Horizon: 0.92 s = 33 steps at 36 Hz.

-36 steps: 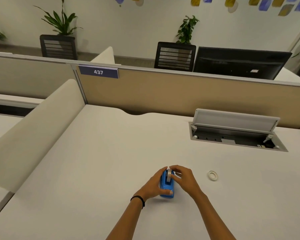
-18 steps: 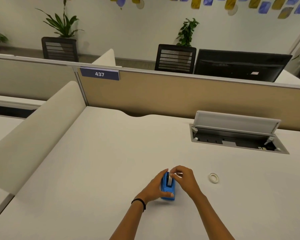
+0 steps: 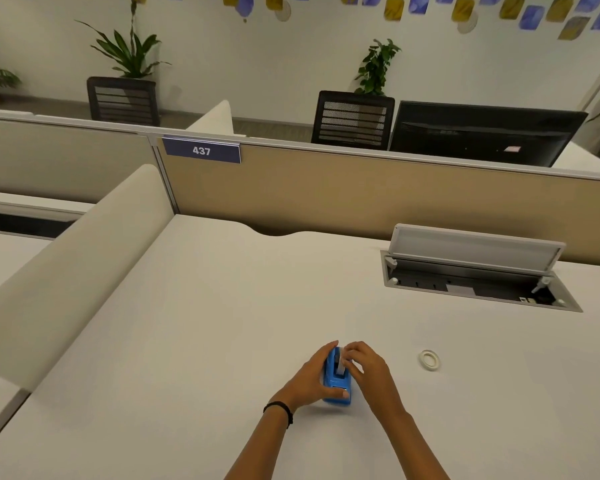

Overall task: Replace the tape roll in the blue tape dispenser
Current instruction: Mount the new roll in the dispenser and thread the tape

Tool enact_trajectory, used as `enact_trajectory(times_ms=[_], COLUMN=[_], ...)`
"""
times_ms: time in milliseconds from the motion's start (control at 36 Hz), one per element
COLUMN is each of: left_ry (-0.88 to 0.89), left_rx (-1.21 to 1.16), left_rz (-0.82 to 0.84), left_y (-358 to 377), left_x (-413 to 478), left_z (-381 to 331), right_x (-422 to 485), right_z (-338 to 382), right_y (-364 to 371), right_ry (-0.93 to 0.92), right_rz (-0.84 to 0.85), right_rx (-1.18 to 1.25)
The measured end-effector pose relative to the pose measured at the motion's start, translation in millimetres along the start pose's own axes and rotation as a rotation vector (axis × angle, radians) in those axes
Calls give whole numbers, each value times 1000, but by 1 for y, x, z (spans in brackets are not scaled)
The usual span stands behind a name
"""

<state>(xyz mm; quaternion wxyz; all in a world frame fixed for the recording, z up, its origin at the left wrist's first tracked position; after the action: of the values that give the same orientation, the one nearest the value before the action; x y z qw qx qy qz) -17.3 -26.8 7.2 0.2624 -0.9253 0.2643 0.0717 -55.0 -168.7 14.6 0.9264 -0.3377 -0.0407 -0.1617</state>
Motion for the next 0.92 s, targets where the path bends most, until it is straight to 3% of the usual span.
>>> enact_trajectory(times_ms=[83, 222, 306, 444, 778, 917], left_ry=[4, 11, 18, 20, 16, 0], left_rx=[-12, -21, -26, -37, -39, -38], left_rz=[-2, -5, -6, -10, -1, 12], left_y=[0, 0, 0, 0, 0, -1], left_x=[0, -1, -1, -2, -3, -4], left_z=[0, 0, -1, -2, -3, -7], right_x=[-9, -16, -13, -3, -5, 2], right_z=[-1, -5, -5, 2, -6, -11], right_y=[0, 2, 0, -1, 4, 2], right_ry=[-4, -90, -49, -22, -5, -46], right_rz=[34, -45, 24, -37, 53, -12], right_rx=[71, -21, 10, 37, 33, 3])
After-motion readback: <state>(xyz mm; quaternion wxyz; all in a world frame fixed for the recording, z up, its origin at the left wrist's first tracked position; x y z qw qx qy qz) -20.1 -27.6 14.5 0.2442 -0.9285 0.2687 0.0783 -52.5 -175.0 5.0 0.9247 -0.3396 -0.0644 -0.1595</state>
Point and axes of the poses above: each hand's wrist, its own x-axis towards the middle knuckle, its own y-axis out of the palm, z = x × y, the point moved 1 cm from there along x, towards the middle knuckle, and after that the axes turned 12 degrees about -z, right-handed, at the moved point
